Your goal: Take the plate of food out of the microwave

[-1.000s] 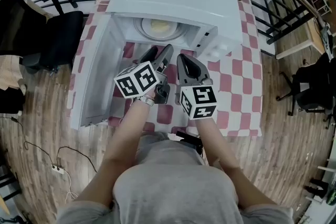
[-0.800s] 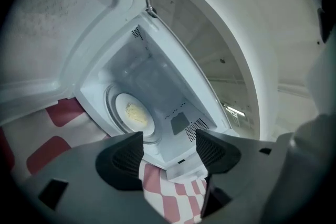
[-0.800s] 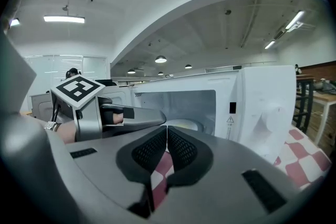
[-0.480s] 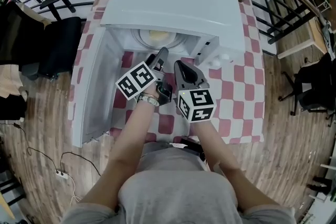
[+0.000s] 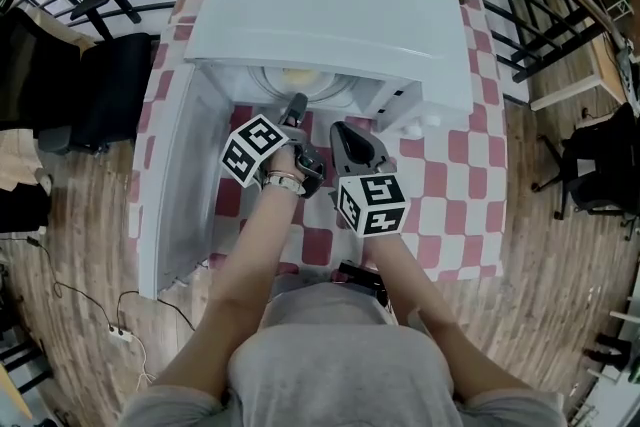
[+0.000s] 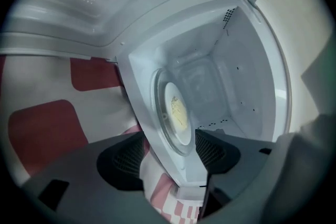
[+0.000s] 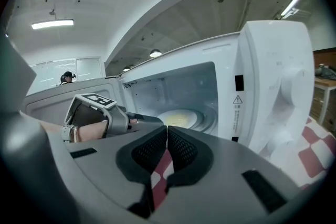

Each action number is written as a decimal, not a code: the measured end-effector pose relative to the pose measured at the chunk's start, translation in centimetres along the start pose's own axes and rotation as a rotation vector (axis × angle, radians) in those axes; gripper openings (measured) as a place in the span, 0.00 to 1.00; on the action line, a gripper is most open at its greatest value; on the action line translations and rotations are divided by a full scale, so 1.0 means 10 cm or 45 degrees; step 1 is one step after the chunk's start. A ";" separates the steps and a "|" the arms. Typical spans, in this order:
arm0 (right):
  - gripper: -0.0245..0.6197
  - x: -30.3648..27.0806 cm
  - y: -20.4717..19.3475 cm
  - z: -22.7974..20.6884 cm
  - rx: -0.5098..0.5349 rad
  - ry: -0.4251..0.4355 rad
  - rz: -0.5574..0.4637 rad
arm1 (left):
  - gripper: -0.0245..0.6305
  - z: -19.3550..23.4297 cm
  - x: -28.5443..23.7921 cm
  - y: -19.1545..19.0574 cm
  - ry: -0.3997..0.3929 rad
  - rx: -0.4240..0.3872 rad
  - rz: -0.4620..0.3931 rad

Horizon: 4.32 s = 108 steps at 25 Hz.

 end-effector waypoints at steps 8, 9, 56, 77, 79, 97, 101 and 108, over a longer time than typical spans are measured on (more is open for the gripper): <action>0.08 -0.09 -0.03 -0.16 -0.039 -0.022 0.026 | 0.49 0.03 -0.20 0.07 0.101 0.077 -0.018; 0.08 -0.10 -0.03 -0.17 -0.043 -0.023 0.029 | 0.49 0.04 -0.22 0.09 0.103 0.081 -0.021; 0.08 0.11 -0.02 -0.08 -0.014 -0.020 0.022 | 0.06 -0.01 0.09 0.13 -0.042 0.217 -0.083; 0.08 0.14 -0.07 -0.05 -0.016 -0.021 0.036 | 0.06 0.10 0.10 0.07 -0.099 0.289 -0.098; 0.08 0.13 -0.08 -0.05 -0.017 -0.019 0.037 | 0.07 0.11 0.08 0.08 -0.094 0.279 -0.091; 0.08 0.13 -0.10 -0.07 -0.014 -0.028 0.049 | 0.06 0.06 0.00 0.12 -0.070 0.334 -0.055; 0.08 0.17 -0.09 -0.06 -0.009 -0.032 0.047 | 0.06 0.06 0.05 0.08 -0.086 0.361 -0.049; 0.08 0.28 -0.06 -0.01 0.009 -0.031 0.032 | 0.06 -0.01 0.16 0.06 -0.121 0.343 -0.052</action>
Point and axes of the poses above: the fingertips, and each gripper's own axes: x backward along the fingers, z to its left, y out of its top, the point moved 3 cm from there along x, backward along the fingers, and after that the axes turned 5 degrees about z, right-handed, at the moved point
